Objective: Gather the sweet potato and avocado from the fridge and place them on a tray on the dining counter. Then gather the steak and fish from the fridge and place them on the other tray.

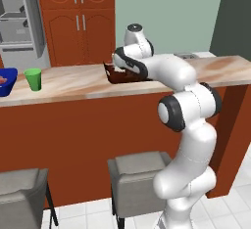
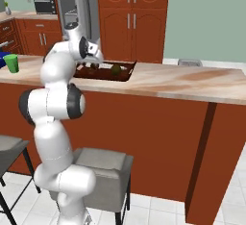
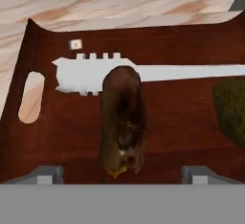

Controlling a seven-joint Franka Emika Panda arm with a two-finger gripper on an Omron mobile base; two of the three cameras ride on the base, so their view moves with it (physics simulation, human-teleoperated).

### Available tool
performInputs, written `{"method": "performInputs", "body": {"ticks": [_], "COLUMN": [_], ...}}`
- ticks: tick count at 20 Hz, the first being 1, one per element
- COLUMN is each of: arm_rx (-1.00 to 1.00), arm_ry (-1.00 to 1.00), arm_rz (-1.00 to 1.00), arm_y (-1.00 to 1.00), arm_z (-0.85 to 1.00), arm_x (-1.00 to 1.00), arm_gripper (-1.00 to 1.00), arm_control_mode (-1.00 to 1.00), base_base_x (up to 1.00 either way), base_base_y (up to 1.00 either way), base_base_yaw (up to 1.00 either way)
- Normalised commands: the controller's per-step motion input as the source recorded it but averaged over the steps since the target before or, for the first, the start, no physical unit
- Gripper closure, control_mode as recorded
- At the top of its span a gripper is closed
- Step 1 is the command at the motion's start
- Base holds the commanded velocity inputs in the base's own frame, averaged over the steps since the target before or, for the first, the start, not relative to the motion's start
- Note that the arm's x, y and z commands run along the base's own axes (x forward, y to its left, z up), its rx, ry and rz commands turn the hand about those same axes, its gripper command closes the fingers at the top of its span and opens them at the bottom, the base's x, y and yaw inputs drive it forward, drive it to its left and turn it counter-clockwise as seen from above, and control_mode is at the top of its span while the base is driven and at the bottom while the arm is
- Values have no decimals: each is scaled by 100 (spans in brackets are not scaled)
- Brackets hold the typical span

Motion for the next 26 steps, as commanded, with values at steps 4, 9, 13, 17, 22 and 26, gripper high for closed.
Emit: {"method": "performInputs", "body": {"ticks": [4, 9, 13, 17, 22, 26], "arm_rx": [0, 0, 1, 6, 9, 6], "arm_ry": [0, -7, -13, -18, -21, -19], "arm_rz": [0, 0, 0, 1, 0, 0], "arm_y": [-3, -10, -34, -51, -56, -46], "arm_z": [43, 32, 12, 0, -5, -15], "arm_x": [-86, -100, -100, -100, -100, -100], "arm_gripper": [-100, -100, -100, -100, -100, -100], "arm_control_mode": [-100, -100, -100, -100, -100, -100], "base_base_x": [0, 0, 0, 0, 0, 0], "base_base_y": [0, 0, 0, 0, 0, 0], "base_base_yaw": [0, 0, 0, 0, 0, 0]}}
